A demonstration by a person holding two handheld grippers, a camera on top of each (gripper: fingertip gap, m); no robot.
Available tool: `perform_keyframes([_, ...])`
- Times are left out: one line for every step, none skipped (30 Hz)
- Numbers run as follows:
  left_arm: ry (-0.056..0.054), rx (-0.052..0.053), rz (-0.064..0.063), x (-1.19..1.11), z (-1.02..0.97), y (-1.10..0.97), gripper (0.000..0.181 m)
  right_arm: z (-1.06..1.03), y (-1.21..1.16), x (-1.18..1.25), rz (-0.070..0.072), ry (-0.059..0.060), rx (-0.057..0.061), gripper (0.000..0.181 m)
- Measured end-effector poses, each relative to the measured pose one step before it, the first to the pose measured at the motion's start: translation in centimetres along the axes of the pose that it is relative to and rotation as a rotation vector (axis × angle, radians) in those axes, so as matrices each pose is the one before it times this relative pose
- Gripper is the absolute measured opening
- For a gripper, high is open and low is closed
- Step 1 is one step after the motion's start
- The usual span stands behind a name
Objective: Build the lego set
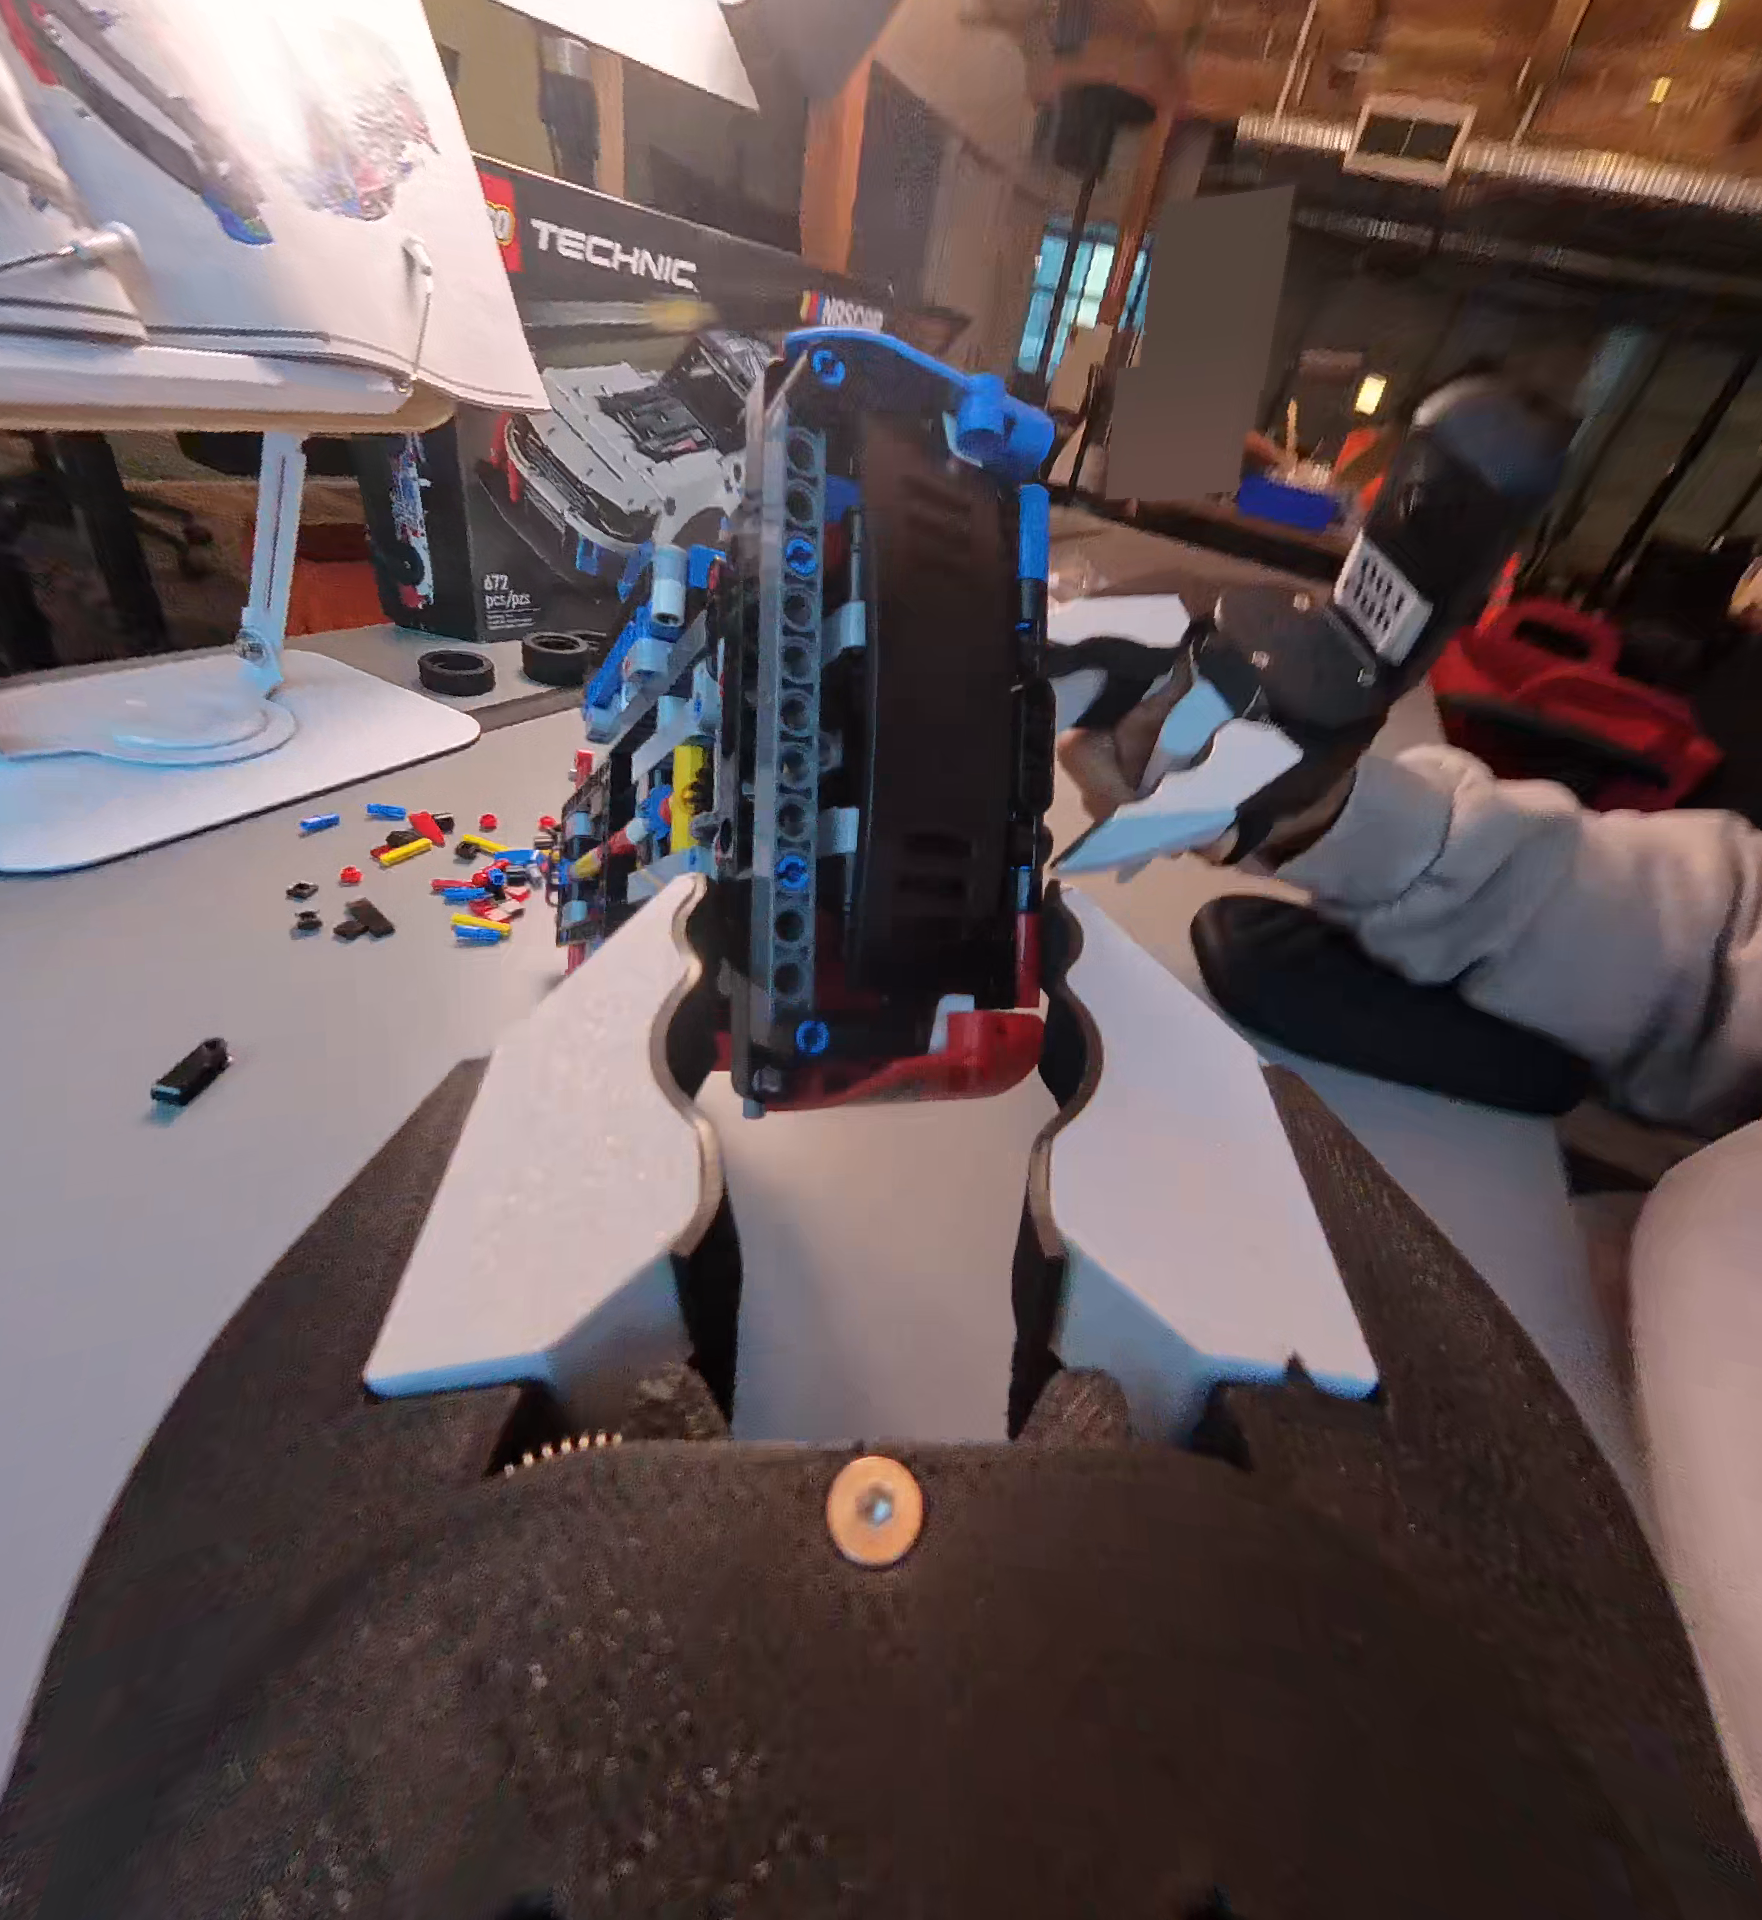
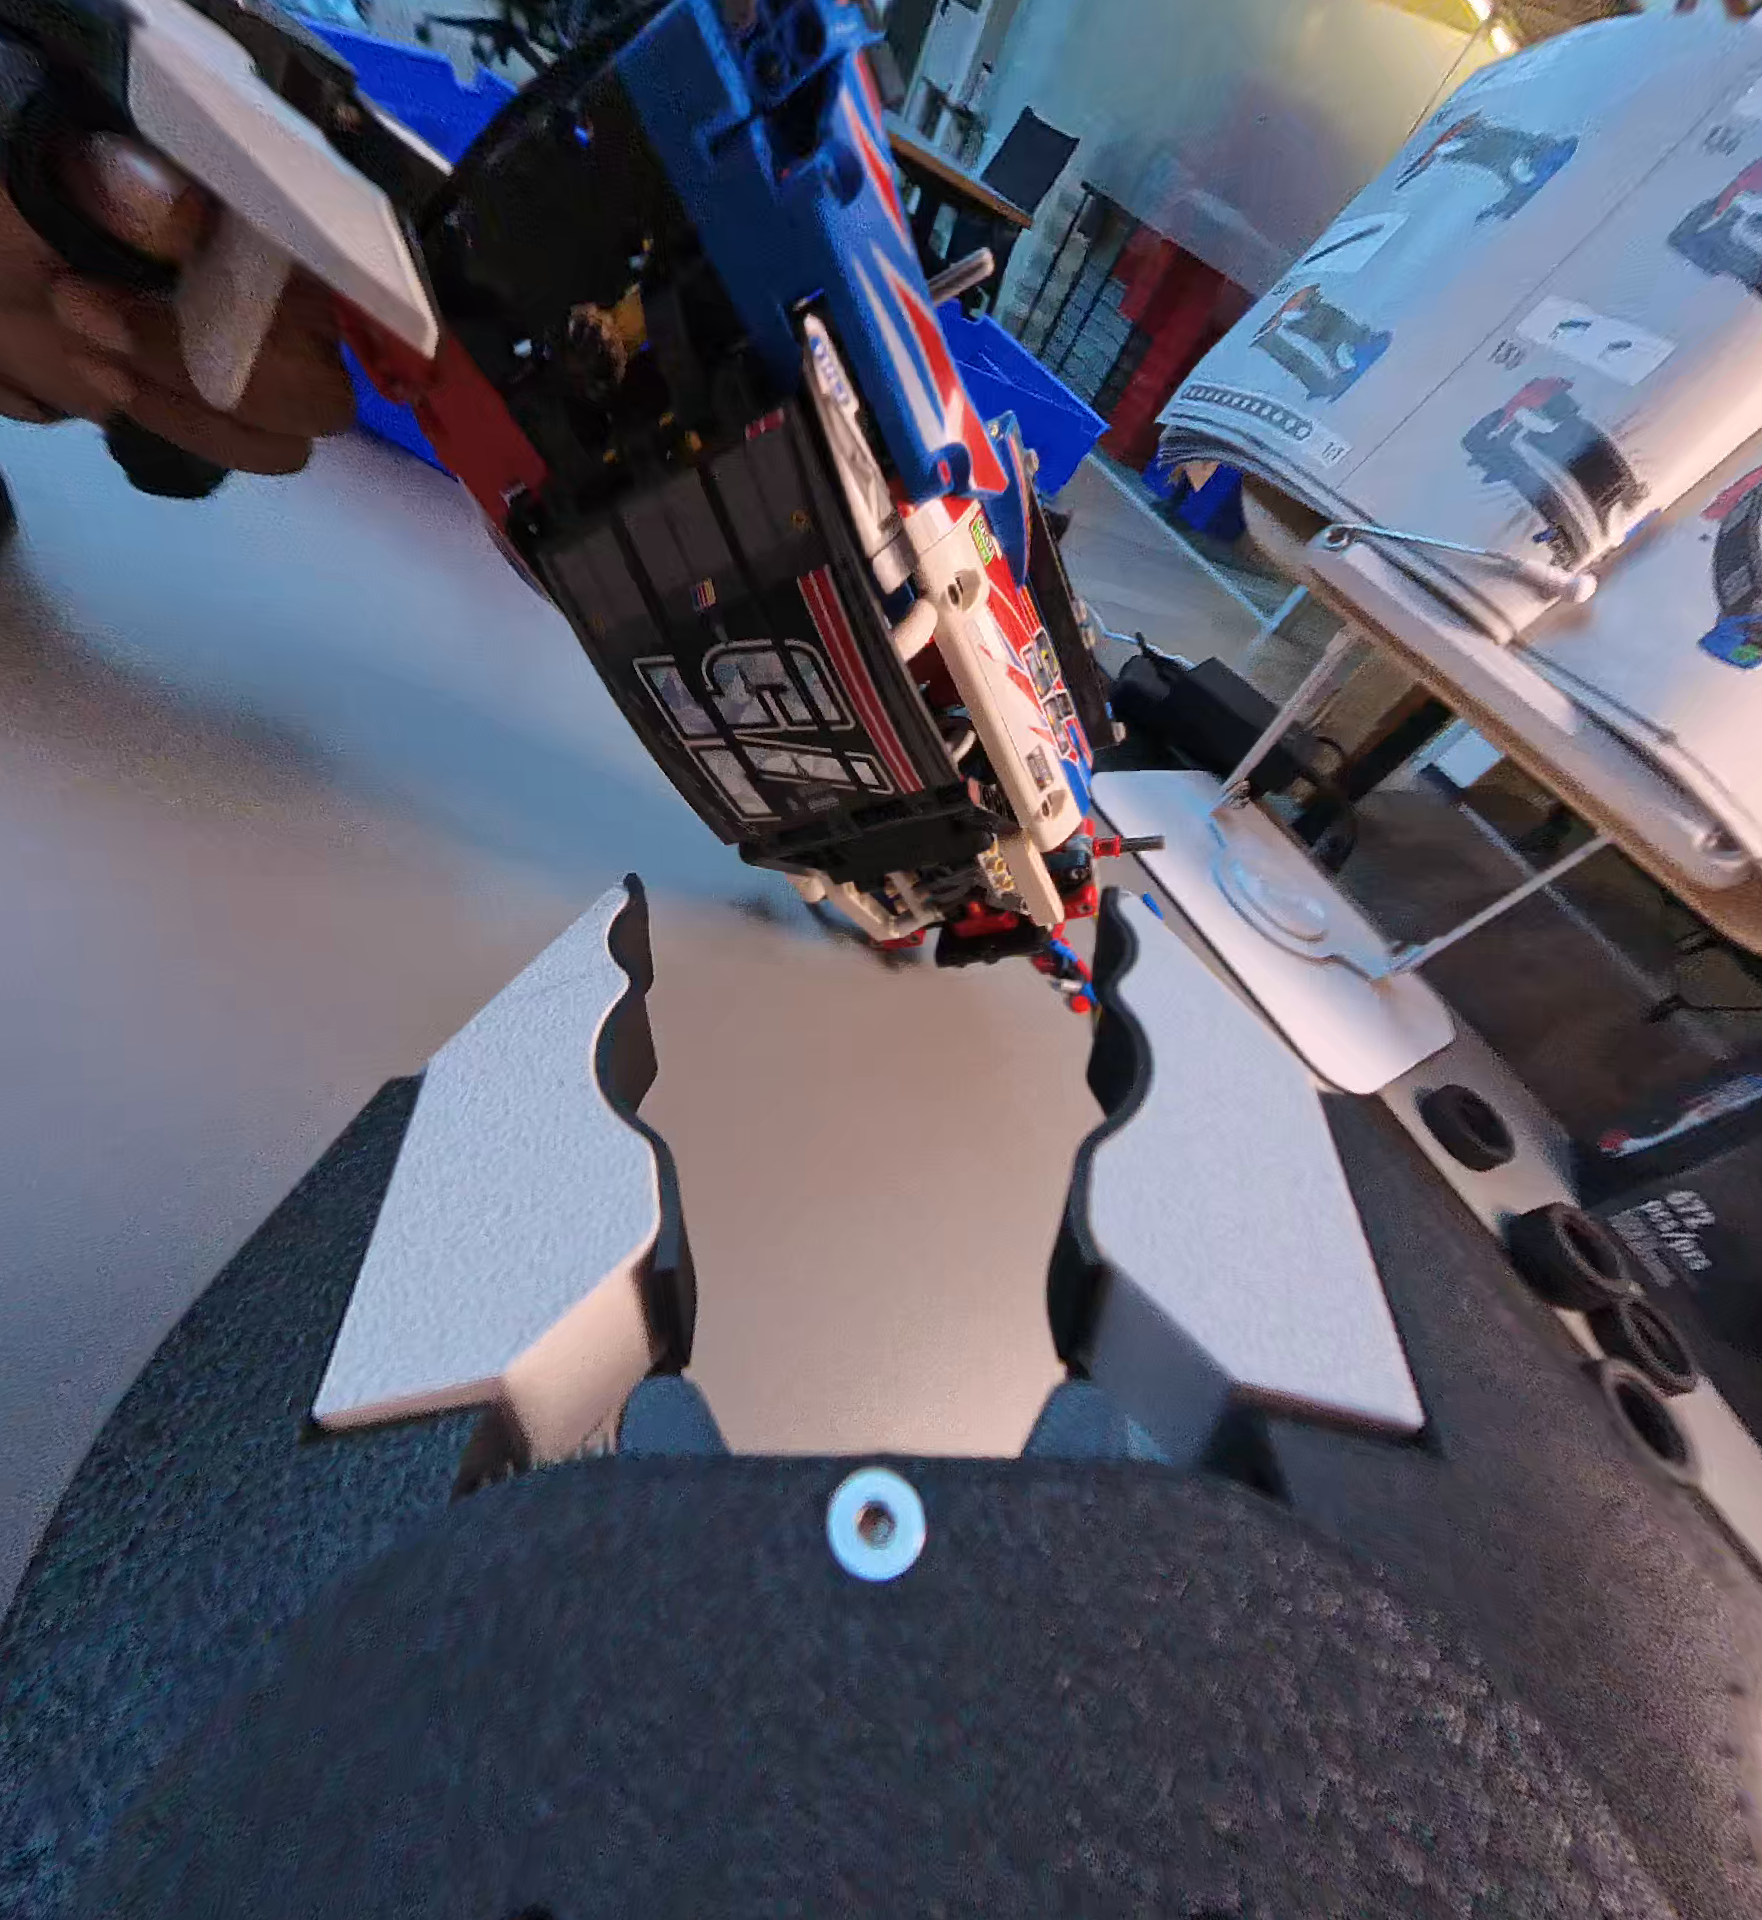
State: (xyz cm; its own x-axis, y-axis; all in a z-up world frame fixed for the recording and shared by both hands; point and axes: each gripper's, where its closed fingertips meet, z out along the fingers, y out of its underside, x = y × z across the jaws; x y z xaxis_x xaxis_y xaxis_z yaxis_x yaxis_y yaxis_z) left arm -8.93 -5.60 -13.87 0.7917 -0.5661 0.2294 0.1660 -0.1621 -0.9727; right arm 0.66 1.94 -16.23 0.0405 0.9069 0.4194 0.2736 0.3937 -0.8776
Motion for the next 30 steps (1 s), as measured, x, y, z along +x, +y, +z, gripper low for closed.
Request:
perform_keyframes([0.0084, 0.0286, -0.0746, -0.462, -0.42, -0.414, 0.059, 0.856, -0.209, -0.009, -0.0479, 0.0295, -0.0125, 0.087])
perform_keyframes([0.0073, 0.019, -0.0652, -0.422, -0.363, -0.244, 0.059, 0.97, -0.214, -0.133, -0.0503, 0.0213, -0.018, 0.094])
perform_keyframes([0.0081, 0.013, -0.0574, -0.379, -0.302, -0.11, 0.059, 1.054, -0.158, -0.166, -0.0551, 0.0171, -0.0218, 0.103])
perform_keyframes([0.0075, 0.0051, -0.0534, -0.337, -0.225, 0.041, 0.059, 1.087, -0.052, -0.028, -0.0587, 0.0178, -0.0263, 0.112])
perform_keyframes([0.0075, 0.0015, -0.0529, -0.315, -0.153, 0.122, 0.059, 1.046, -0.036, -0.233, -0.0461, -0.0076, -0.0248, 0.119])
perform_keyframes([0.0104, 0.002, -0.0479, -0.247, -0.13, 0.161, 0.059, 0.959, -0.145, -0.341, -0.0281, -0.0245, -0.0176, 0.124])
perform_keyframes([0.0111, -0.0006, -0.0415, -0.195, -0.09, 0.206, 0.059, 0.864, -0.134, -0.534, -0.0236, -0.0442, -0.0184, 0.127])
perform_keyframes([0.011, -0.0083, -0.0408, -0.156, -0.014, 0.296, 0.059, 0.752, -0.153, -0.232, -0.0232, -0.0302, -0.0194, 0.129])
perform_keyframes([0.0142, -0.0239, -0.0377, -0.11, 0.063, 0.511, 0.059, 0.594, -0.268, -0.109, -0.0361, -0.0273, -0.0111, 0.129])
perform_keyframes([0.0182, -0.0329, -0.0376, -0.075, 0.168, 0.688, 0.06, 0.469, -0.255, -0.017, -0.0435, -0.0281, -0.0097, 0.129])
perform_keyframes([0.0196, -0.0263, -0.0423, -0.06, 0.25, 0.648, 0.06, 0.418, -0.041, 0.123, -0.0349, -0.0299, -0.0209, 0.129])
perform_keyframes([0.019, -0.0264, -0.0437, -0.076, 0.342, 0.631, 0.06, 0.363, 0.105, -0.071, -0.0265, -0.0513, -0.0265, 0.127])
perform_keyframes([0.0147, -0.0243, -0.035, -0.115, 0.421, 0.531, 0.06, 0.285, 0.364, -0.563, -0.0241, -0.0874, -0.0372, 0.119])
perform_keyframes([0.0092, -0.0171, -0.0295, -0.125, 0.468, 0.341, 0.06, 0.281, 0.727, -0.873, -0.0075, -0.1072, -0.0535, 0.116])
perform_keyframes([0.0008, -0.0223, -0.0311, -0.23, 0.498, 0.323, 0.06, 0.229, 0.633, -0.052, -0.0016, -0.0564, -0.0442, 0.113])
perform_keyframes([-0.0029, -0.0259, -0.0314, -0.356, 0.46, 0.343, 0.06, 0.105, 0.608, -0.194, -0.0124, -0.067, -0.0338, 0.113])
perform_keyframes([-0.0003, -0.0101, -0.0247, -0.355, 0.374, 0.132, 0.06, 0.074, 0.605, -0.197, 0.0023, -0.0639, -0.0329, 0.112])
perform_keyframes([-0.004, -0.0026, -0.0198, -0.362, 0.286, -0.008, 0.061, 0.068, 0.572, -0.294, 0.0088, -0.0655, -0.0358, 0.111])
perform_keyframes([-0.0134, -0.0134, -0.0084, -0.39, 0.198, 0.101, 0.061, 0.1, 0.555, -0.413, 0.0105, -0.0643, -0.035, 0.11])
perform_keyframes([-0.0256, -0.0172, 0.0042, -0.483, 0.08, 0.146, 0.062, 0.156, 0.448, -0.424, 0.0094, -0.0554, -0.0267, 0.109])
perform_keyframes([-0.0353, -0.0153, 0.0091, -0.608, -0.061, 0.16, 0.063, 0.204, 0.335, -0.362, 0.0089, -0.0439, -0.0156, 0.109])
perform_keyframes([-0.0326, -0.0138, 0.0046, -0.582, -0.213, 0.218, 0.065, 0.225, 0.301, -0.356, 0.0056, -0.0386, -0.0139, 0.108])
perform_keyframes([-0.0345, -0.0022, 0.0061, -0.551, -0.389, 0.073, 0.064, 0.284, 0.426, -0.411, 0.0011, -0.0377, -0.0235, 0.108])
perform_keyframes([-0.0451, 0.0081, 0.0227, -0.53, -0.559, -0.092, 0.064, 0.433, 0.607, -0.361, -0.0004, -0.0314, -0.0344, 0.108])
perform_keyframes([-0.0511, 0.0084, 0.0407, -0.481, -0.658, -0.184, 0.067, 0.504, 0.664, -0.275, 0.0003, -0.0256, -0.0359, 0.108])
perform_keyframes([-0.0503, 0.0172, 0.0464, -0.4, -0.737, -0.372, 0.067, 0.58, 0.689, -0.178, 0.002, -0.0218, -0.0349, 0.108])
perform_keyframes([-0.0383, 0.0291, 0.0396, -0.25, -0.746, -0.581, 0.067, 0.222, 0.296, -0.169, 0.0258, -0.0342, -0.006, 0.108])
perform_keyframes([-0.0137, 0.0396, 0.0282, 0.037, -0.667, -0.706, 0.067, -0.093, -0.059, 0.19, 0.0053, -0.009, 0.0187, 0.108])
perform_keyframes([0.0037, 0.0453, 0.0132, 0.178, -0.544, -0.754, 0.066, -0.01, 0.274, 0.252, 0.0051, -0.0065, -0.0107, 0.108])
perform_keyframes([-0.002, 0.0399, 0.0071, 0.006, -0.382, -0.62, 0.066, -0.042, 0.269, 0.259, -0.0021, -0.0074, -0.0165, 0.108])
